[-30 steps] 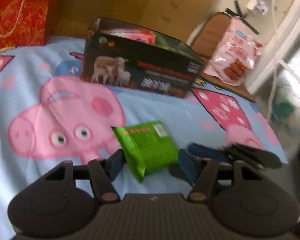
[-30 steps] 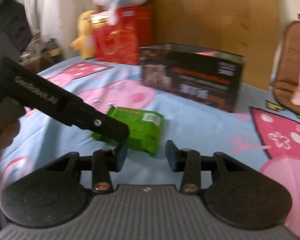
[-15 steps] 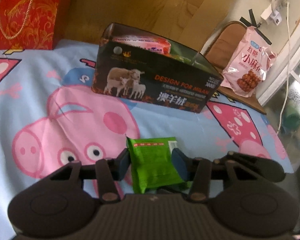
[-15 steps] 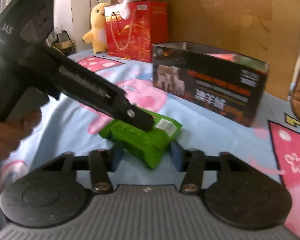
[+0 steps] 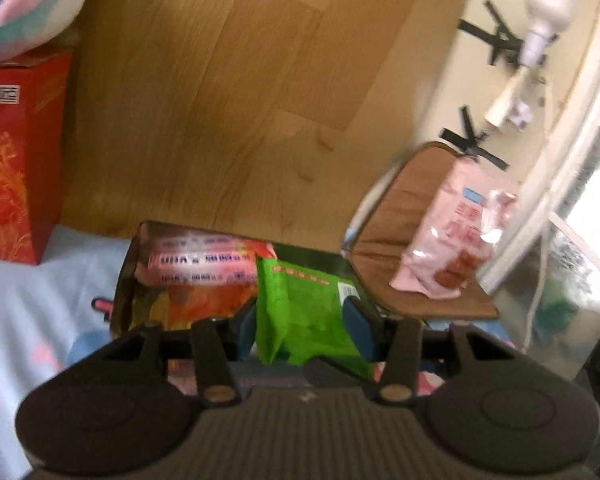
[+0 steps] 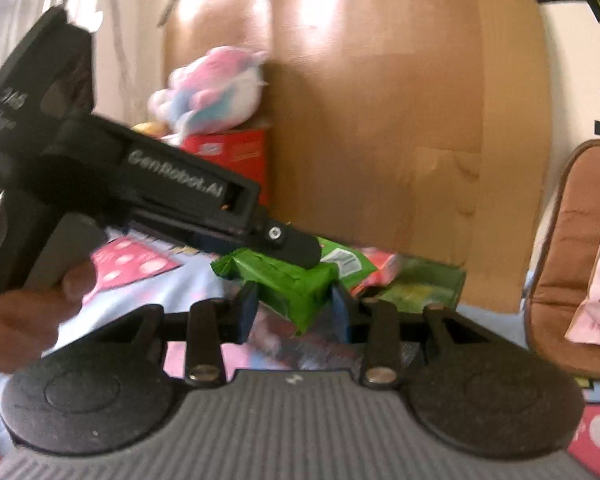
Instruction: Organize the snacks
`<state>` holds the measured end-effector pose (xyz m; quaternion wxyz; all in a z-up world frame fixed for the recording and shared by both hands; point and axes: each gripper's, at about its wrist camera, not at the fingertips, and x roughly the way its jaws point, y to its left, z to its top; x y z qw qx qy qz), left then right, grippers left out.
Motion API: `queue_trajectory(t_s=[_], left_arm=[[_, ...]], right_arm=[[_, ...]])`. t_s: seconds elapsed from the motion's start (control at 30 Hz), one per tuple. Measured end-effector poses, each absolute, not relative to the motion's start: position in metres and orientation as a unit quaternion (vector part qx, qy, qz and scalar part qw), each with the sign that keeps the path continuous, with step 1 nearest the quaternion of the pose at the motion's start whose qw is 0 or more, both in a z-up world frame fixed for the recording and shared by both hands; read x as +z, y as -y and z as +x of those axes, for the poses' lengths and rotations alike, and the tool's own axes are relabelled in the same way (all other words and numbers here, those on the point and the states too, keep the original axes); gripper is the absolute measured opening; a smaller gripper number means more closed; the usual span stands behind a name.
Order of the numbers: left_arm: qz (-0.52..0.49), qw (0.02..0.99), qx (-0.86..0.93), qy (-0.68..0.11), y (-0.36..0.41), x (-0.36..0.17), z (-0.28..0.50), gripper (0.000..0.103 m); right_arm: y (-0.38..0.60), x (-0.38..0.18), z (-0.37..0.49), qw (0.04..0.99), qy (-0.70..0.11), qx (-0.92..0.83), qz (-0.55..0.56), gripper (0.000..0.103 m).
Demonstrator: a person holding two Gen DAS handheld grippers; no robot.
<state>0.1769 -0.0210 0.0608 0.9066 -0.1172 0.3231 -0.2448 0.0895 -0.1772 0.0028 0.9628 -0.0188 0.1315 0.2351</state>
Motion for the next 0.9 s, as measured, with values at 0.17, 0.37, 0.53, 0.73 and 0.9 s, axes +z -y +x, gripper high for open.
queue_trajectory(t_s=[0.17,0.37,0.53,0.73,0.9], left_arm=[[-0.08,0.921,-0.177,-0.337,0.033,0.044,0.206,0.047],[-0.035,0.937,-0.114,-0.329,0.042,0.034,0.202,0.049],[-0.008,0.947,-0.081,-0.312,0.04,0.042,0.185,0.052],[-0.003,0.95,-0.07,-0.305,0.031,0.048,0.155,0.055],[-0.001,0.95,-0.071,-0.305,0.03,0.046,0.123,0.056]], right_arm=[[0.182,-0.011,0.136,0.966,-0.148,0.21,0.003,0.048],[0.204,-0.02,0.137,0.965,-0.136,0.223,0.038,0.049],[0.219,-0.019,0.139,0.963,-0.133,0.219,0.081,0.05],[0.221,-0.009,0.122,0.96,-0.14,0.205,0.133,0.05],[0.228,-0.017,0.075,0.96,-0.146,0.178,0.157,0.055]])
